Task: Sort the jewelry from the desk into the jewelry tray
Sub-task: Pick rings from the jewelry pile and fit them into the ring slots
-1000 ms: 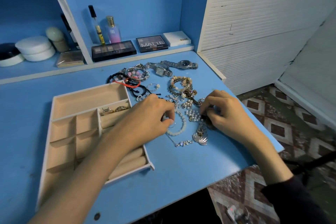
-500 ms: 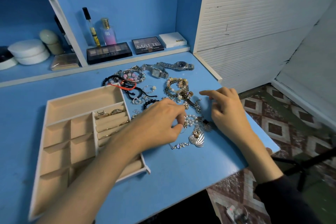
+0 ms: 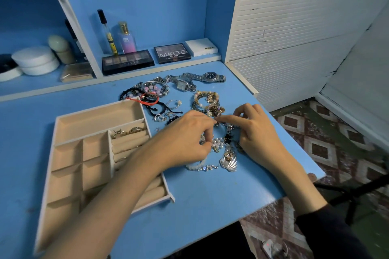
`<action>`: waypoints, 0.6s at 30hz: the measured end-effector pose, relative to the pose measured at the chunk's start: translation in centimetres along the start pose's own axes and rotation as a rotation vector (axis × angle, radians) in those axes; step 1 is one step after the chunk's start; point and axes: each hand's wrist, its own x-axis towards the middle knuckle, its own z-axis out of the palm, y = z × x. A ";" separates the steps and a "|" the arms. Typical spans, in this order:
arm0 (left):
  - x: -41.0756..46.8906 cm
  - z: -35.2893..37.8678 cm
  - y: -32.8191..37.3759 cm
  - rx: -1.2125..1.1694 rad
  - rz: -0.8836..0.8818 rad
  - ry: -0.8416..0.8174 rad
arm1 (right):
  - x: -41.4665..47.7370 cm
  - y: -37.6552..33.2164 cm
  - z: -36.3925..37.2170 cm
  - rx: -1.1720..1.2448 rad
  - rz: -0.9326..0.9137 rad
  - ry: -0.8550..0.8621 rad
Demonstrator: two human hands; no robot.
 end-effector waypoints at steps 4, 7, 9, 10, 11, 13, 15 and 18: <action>-0.1 0.3 -0.2 -0.029 -0.003 -0.005 | 0.1 0.1 0.2 0.031 0.056 0.038; -0.2 0.3 -0.3 -0.044 0.002 0.008 | 0.1 0.0 0.2 0.071 0.086 0.061; -0.3 0.1 -0.5 -0.048 -0.006 0.026 | 0.0 -0.1 0.1 0.087 0.087 0.079; -0.3 0.0 -0.6 -0.047 -0.006 0.038 | 0.0 -0.1 0.1 0.078 0.081 0.081; -0.2 -0.1 -0.7 -0.043 -0.005 0.051 | 0.0 -0.1 0.1 0.057 0.072 0.077; -0.1 -0.3 -0.9 -0.030 -0.010 0.071 | 0.0 -0.1 0.2 -0.002 0.052 0.060; -0.1 -0.5 -1.1 -0.020 -0.022 0.081 | 0.1 0.0 0.3 -0.037 0.041 0.033; -0.2 -0.7 -1.3 -0.018 -0.034 0.087 | 0.0 -0.1 0.2 -0.006 0.020 0.008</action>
